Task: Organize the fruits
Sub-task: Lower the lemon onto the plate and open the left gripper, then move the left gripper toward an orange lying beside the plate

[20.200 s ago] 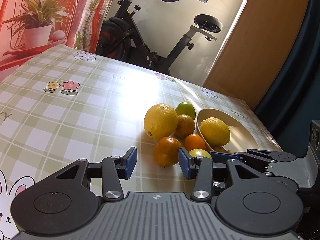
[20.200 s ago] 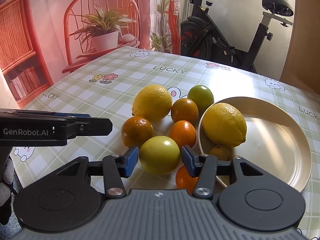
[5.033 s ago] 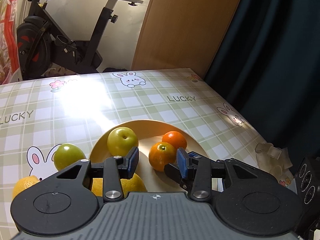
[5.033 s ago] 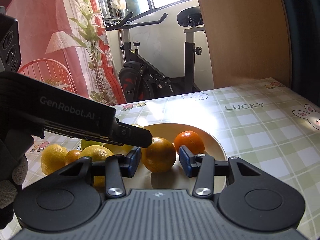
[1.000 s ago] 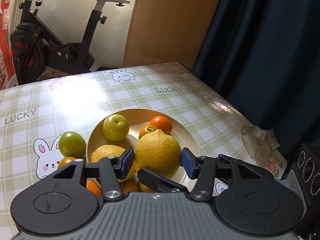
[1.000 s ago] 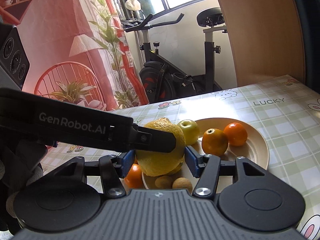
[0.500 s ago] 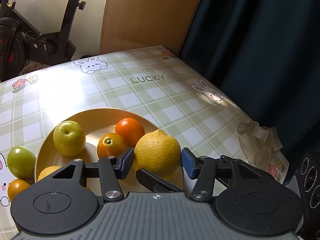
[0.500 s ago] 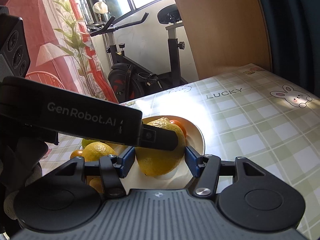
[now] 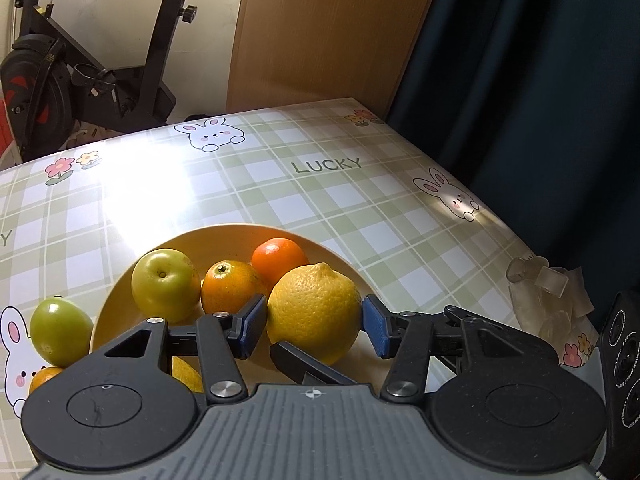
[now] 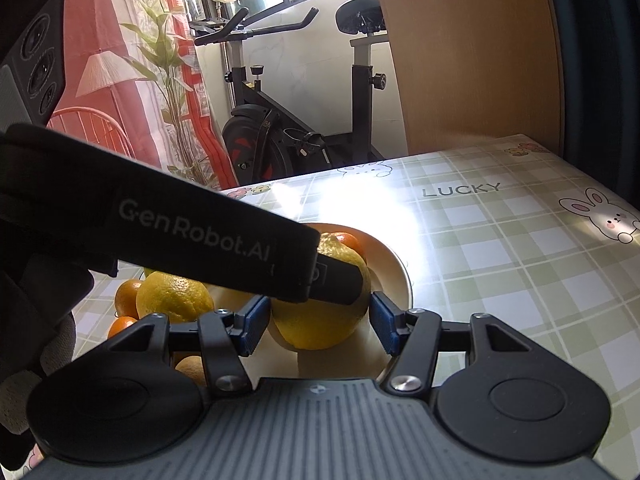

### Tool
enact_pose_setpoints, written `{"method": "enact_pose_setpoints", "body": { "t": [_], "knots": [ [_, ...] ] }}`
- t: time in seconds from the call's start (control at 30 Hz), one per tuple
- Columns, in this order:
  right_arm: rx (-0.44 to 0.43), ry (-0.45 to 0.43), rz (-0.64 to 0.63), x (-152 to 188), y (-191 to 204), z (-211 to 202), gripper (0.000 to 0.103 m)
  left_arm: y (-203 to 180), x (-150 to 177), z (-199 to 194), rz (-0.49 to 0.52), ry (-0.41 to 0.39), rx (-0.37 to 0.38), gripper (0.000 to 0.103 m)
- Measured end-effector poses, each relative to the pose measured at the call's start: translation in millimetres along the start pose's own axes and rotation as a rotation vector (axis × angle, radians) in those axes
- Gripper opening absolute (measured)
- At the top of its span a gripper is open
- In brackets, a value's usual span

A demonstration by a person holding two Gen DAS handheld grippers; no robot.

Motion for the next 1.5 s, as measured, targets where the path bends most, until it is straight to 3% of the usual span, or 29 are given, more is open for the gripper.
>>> {"method": "enact_pose_setpoints", "body": {
  "t": [0.27, 0.5, 0.73, 0.83, 0.93, 1.2, 1.5],
  "knots": [
    [-0.027, 0.002, 0.022, -2, -4, 7, 0.058, -3, 1, 3, 0.016, -0.024, -0.019, 0.054],
    [0.003, 0.015, 0.001, 1, 0, 8, 0.058, 3, 3, -8, -0.01, -0.056, -0.004, 0.055],
    [0.055, -0.071, -0.05, 2, 8, -6, 0.06, 14, 3, -32, -0.042, -0.111, 0.009, 0.055],
    [0.033, -0.109, -0.07, 2, 11, -13, 0.068, 20, 4, -42, -0.043, -0.126, 0.01, 0.055],
    [0.03, -0.135, -0.071, 1, 11, -16, 0.073, 28, 6, -53, -0.046, -0.138, 0.009, 0.055],
    [0.033, -0.168, -0.088, 1, 16, -23, 0.073, 71, 12, -93, -0.102, -0.186, -0.041, 0.055],
    [0.075, -0.213, -0.085, 2, 19, -34, 0.073, 109, 34, -119, -0.154, -0.188, -0.078, 0.056]
  ]
}}
Point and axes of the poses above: each gripper's, at about its wrist camera, not at the fingertips, and z roughly the way its jaws point, y to its left, x to its underside, the point moved 6 cm from there along z, roughly the way its jaws point, and after that the axes turned 1 degree about -y, right-handed, at the moved point
